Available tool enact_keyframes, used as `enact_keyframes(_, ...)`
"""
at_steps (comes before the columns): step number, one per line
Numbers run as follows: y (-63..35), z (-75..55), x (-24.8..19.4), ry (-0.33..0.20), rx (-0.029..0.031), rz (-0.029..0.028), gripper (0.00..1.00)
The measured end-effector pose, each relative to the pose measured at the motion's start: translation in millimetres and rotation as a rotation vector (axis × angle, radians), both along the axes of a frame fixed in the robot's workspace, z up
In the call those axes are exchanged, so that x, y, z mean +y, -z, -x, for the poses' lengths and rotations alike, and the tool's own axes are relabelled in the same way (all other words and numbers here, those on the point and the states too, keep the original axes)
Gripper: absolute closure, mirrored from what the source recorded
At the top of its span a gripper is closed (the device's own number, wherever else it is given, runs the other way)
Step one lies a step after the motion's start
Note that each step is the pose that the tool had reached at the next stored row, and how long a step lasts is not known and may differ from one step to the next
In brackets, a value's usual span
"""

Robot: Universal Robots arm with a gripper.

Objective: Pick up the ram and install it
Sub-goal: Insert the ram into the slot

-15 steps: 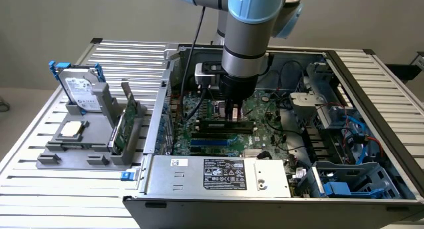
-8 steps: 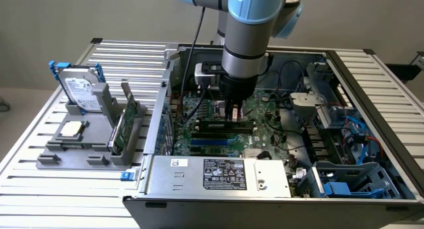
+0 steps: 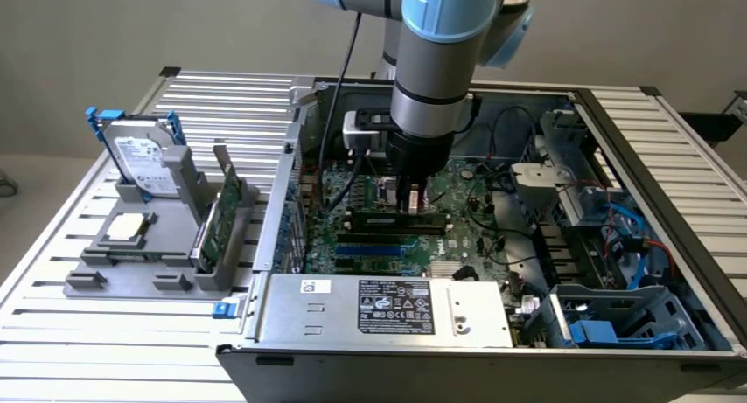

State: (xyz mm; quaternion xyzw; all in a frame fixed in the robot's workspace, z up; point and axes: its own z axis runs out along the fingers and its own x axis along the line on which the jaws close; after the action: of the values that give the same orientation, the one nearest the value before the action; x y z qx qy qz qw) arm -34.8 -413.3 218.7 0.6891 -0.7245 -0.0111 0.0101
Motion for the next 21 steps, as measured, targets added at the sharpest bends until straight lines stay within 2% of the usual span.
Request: enact_keyframes(21,-0.5,0.0,0.0,0.02,0.0,0.0002,0.86)
